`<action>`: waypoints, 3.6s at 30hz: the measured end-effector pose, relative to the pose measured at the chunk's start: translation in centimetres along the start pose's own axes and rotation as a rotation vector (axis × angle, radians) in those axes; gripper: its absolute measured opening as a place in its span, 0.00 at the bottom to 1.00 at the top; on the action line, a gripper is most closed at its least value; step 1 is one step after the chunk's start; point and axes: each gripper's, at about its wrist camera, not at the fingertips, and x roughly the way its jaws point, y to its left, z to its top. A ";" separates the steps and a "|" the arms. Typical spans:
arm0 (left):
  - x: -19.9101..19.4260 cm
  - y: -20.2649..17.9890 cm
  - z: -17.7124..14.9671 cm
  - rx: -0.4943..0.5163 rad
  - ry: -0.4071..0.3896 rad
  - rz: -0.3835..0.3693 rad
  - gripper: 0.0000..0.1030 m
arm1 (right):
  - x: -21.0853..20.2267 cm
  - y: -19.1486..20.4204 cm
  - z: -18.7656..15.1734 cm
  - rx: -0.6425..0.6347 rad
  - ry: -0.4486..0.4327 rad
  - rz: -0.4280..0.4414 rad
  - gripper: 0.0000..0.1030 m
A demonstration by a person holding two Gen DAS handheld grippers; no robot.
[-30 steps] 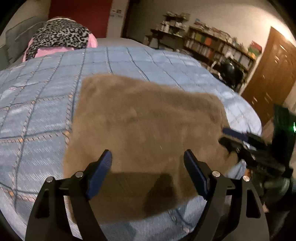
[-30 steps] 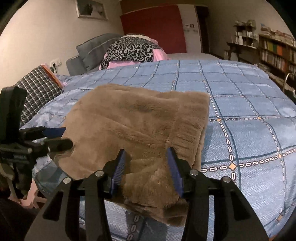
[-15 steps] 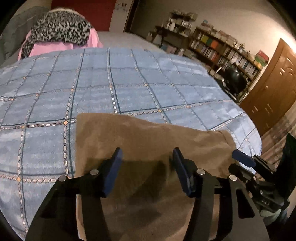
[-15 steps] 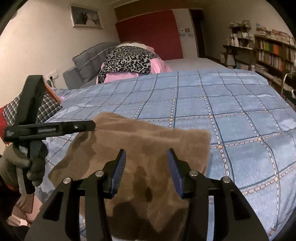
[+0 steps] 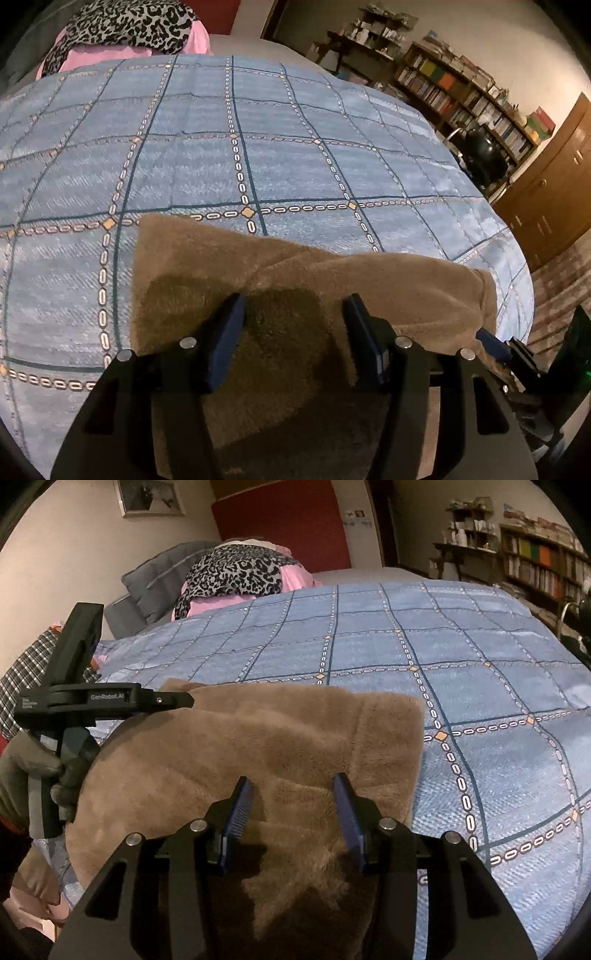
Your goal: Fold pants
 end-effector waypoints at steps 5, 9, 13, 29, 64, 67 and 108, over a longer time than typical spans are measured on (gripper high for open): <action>-0.2 0.3 -0.5 -0.011 -0.031 -0.025 0.58 | 0.0 1.1 -1.2 -0.060 -0.051 -0.050 0.45; -1.7 0.2 -0.6 -0.021 -0.053 -0.025 0.58 | -0.1 0.8 -1.2 -0.045 -0.051 -0.042 0.45; -4.1 0.1 -1.1 -0.056 -0.095 -0.017 0.66 | -0.2 0.2 -1.2 -0.025 -0.047 -0.028 0.46; -8.8 -3.9 -9.2 0.134 -0.146 0.100 0.79 | -3.6 1.7 -1.6 -0.067 -0.125 -0.075 0.47; -10.0 2.8 -7.4 -0.129 -0.158 0.139 0.95 | -4.4 -6.3 -2.9 0.310 -0.029 0.069 0.81; -9.3 3.6 -7.4 -0.142 -0.130 0.123 0.95 | -3.7 -6.5 -2.9 0.314 -0.010 0.084 0.81; -3.5 7.5 -5.5 -0.110 0.077 -0.178 0.96 | 3.1 -6.9 -1.4 0.304 0.189 0.274 0.92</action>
